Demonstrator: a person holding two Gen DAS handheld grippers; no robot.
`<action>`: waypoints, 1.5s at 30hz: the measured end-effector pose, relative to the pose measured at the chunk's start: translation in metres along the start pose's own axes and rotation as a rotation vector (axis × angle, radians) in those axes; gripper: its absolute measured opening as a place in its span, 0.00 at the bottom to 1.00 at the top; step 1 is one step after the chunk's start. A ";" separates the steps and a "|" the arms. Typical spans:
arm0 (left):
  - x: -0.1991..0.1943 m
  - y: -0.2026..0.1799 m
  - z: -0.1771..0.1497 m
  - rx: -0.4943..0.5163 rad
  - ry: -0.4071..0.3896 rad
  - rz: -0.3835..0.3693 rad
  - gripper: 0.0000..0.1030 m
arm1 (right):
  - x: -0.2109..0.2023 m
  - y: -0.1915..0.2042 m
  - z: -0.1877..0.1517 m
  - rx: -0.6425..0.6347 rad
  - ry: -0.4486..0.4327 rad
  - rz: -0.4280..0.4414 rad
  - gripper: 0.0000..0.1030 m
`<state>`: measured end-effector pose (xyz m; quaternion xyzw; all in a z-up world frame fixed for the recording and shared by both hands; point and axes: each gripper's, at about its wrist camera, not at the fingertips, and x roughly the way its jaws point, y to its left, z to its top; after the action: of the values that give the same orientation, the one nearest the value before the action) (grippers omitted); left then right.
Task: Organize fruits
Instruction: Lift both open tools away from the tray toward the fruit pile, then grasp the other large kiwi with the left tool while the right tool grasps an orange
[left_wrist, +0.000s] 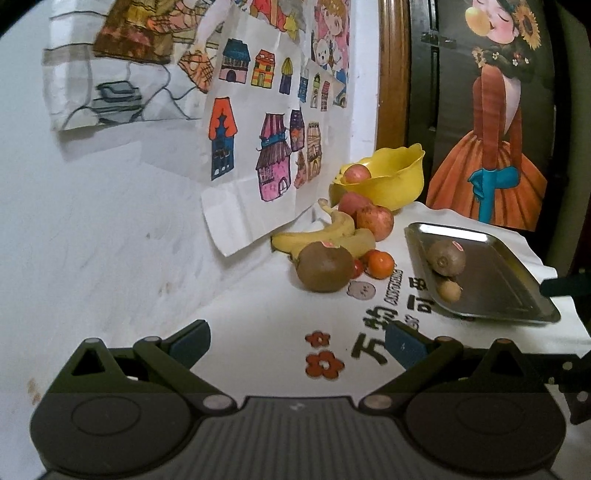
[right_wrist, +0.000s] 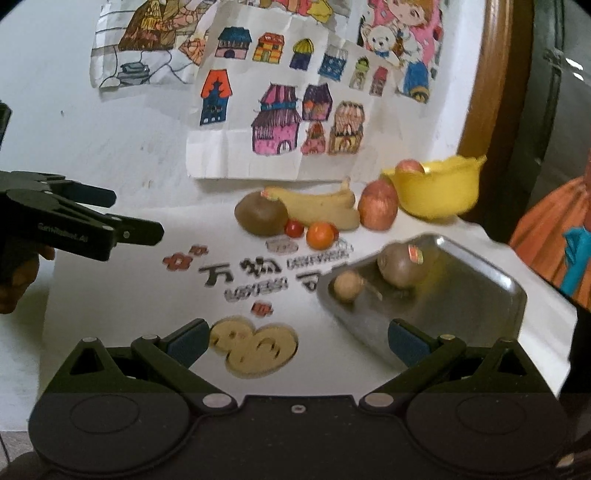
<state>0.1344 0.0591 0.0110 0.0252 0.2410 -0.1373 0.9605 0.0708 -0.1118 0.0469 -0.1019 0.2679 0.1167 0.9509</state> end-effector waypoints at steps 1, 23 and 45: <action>0.005 -0.001 0.003 0.004 0.000 0.000 1.00 | 0.005 -0.005 0.003 -0.006 -0.015 0.010 0.99; 0.116 -0.004 0.038 -0.003 0.066 -0.045 1.00 | 0.135 -0.045 0.059 -0.126 -0.023 0.083 0.79; 0.151 -0.006 0.047 -0.029 0.163 -0.152 0.65 | 0.176 -0.038 0.065 -0.163 0.044 0.143 0.43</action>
<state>0.2821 0.0100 -0.0189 0.0040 0.3215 -0.2038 0.9247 0.2589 -0.1023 0.0119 -0.1622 0.2850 0.2036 0.9225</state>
